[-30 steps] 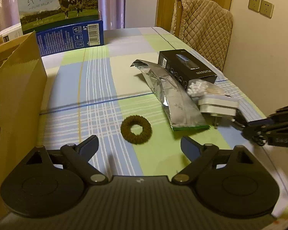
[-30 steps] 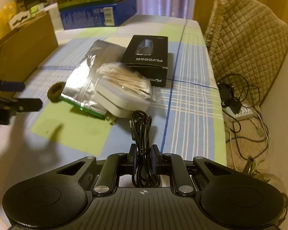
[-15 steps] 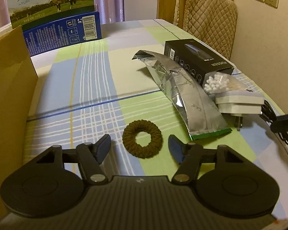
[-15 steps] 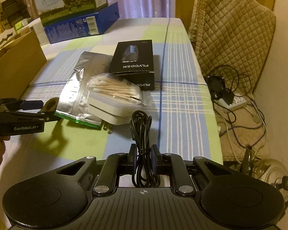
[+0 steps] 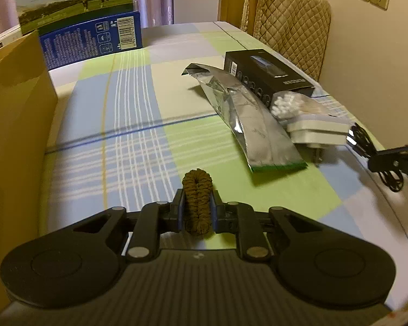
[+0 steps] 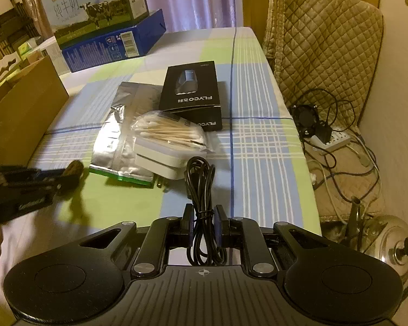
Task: Organize objects
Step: 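Carry the rope ring with the left tool while the right tool carries the cable toward the box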
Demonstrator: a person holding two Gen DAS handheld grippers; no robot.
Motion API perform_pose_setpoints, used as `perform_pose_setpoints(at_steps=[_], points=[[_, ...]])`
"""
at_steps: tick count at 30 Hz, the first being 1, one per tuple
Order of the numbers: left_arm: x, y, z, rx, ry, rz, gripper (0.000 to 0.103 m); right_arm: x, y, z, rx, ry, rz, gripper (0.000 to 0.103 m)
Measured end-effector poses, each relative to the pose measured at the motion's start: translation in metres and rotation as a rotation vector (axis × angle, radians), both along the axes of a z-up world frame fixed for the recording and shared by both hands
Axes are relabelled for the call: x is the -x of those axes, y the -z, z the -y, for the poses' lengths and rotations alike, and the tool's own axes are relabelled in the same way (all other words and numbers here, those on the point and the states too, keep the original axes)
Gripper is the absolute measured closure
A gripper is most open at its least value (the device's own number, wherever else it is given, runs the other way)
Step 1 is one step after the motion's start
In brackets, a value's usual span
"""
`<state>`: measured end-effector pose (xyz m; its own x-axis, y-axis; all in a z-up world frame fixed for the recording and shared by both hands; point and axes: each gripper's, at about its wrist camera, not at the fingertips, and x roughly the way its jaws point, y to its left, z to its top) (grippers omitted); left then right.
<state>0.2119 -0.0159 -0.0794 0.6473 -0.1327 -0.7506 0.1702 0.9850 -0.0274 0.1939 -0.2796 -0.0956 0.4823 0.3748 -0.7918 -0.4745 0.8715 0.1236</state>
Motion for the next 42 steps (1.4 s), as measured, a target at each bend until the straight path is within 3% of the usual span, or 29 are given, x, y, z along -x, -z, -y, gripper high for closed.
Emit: perform_pose_setpoints(at_steps=[9,25,34,42], points=[[0.039,-0.030,-0.003,0.040,0.015,0.014,0.088,0.019,-0.021,0.007,-0.031,0.035,0.006,0.092],[0.099,-0.122,-0.044,0.065,-0.017,0.131,0.088,0.077,-0.116,-0.044,-0.177,-0.011,0.097,0.092],[0.134,-0.144,-0.079,0.053,-0.054,0.146,0.088,0.122,-0.124,-0.084,-0.256,-0.045,0.048,0.092],[0.155,-0.157,-0.107,0.044,-0.096,0.160,0.088,0.140,-0.126,-0.122,-0.252,-0.095,0.038,0.092]])
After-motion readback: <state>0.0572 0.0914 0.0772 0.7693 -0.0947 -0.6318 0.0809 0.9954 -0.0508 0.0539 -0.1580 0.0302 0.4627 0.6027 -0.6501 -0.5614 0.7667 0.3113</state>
